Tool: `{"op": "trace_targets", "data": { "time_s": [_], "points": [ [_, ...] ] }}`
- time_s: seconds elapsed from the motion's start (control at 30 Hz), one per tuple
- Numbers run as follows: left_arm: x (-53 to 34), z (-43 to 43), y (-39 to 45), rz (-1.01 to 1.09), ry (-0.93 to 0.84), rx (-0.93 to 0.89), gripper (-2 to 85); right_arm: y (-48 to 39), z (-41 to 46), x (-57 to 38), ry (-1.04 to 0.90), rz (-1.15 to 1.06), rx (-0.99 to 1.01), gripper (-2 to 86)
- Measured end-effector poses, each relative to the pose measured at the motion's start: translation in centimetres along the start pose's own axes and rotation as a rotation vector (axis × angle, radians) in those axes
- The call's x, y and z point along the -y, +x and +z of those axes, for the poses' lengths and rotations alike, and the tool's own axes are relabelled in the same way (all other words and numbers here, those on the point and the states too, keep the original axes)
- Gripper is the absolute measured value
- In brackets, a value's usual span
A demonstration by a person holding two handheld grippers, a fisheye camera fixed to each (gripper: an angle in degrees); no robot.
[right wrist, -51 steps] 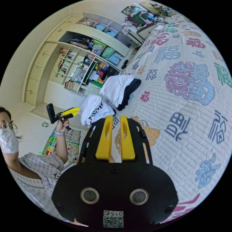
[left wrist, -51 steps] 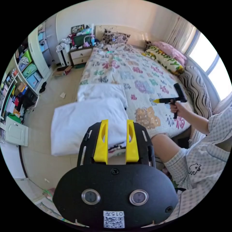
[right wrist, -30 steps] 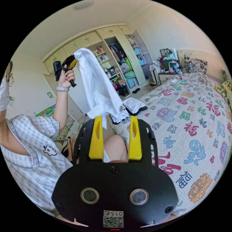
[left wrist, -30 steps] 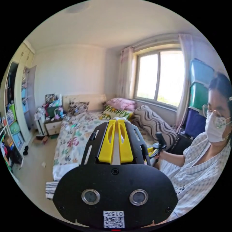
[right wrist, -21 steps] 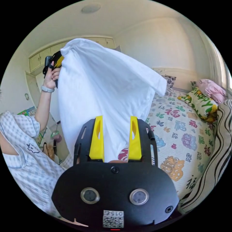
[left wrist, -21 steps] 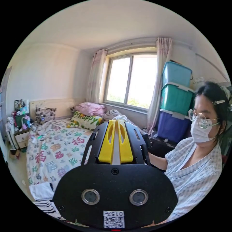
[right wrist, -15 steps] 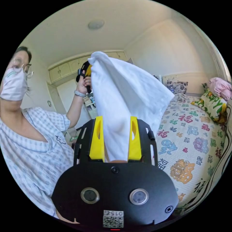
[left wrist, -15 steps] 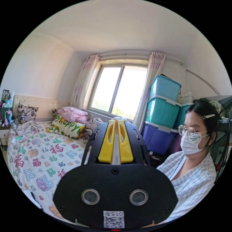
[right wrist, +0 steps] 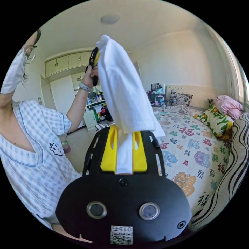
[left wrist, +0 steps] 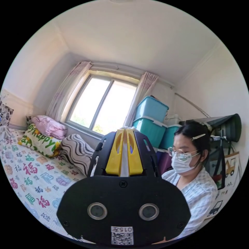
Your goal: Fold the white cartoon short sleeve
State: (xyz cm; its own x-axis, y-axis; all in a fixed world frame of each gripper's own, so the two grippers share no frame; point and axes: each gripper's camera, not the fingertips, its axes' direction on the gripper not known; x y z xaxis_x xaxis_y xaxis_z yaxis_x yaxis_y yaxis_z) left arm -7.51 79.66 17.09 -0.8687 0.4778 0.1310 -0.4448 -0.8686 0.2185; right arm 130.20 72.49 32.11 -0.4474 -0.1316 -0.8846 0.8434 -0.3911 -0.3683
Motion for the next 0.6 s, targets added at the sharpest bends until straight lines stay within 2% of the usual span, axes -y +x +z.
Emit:
{"op": "trace_targets", "data": {
  "time_s": [0.17,0.3,0.4,0.53,0.6],
  "points": [
    [-0.3,-2.3,-1.4,0.026,0.019,-0.101,-0.4,2.4,-6.2,1.6,0.227,0.035,-0.169,10.8],
    [-0.8,-3.5,-2.7,0.035,-0.023,-0.104,-0.4,3.0,-7.1,3.6,0.246,-0.047,-0.252,13.9],
    [-2.1,-4.0,-4.5,0.012,-0.056,-0.075,-0.4,4.4,-4.5,6.7,0.140,-0.100,-0.165,15.1],
    [-5.4,-5.0,-7.3,-0.028,-0.093,-0.008,-0.4,5.8,0.9,10.1,-0.024,-0.208,0.122,1.9],
    [-6.9,-6.4,-8.5,-0.050,-0.086,0.049,-0.4,5.9,2.1,10.9,-0.044,-0.206,0.133,0.8]
  ]
}}
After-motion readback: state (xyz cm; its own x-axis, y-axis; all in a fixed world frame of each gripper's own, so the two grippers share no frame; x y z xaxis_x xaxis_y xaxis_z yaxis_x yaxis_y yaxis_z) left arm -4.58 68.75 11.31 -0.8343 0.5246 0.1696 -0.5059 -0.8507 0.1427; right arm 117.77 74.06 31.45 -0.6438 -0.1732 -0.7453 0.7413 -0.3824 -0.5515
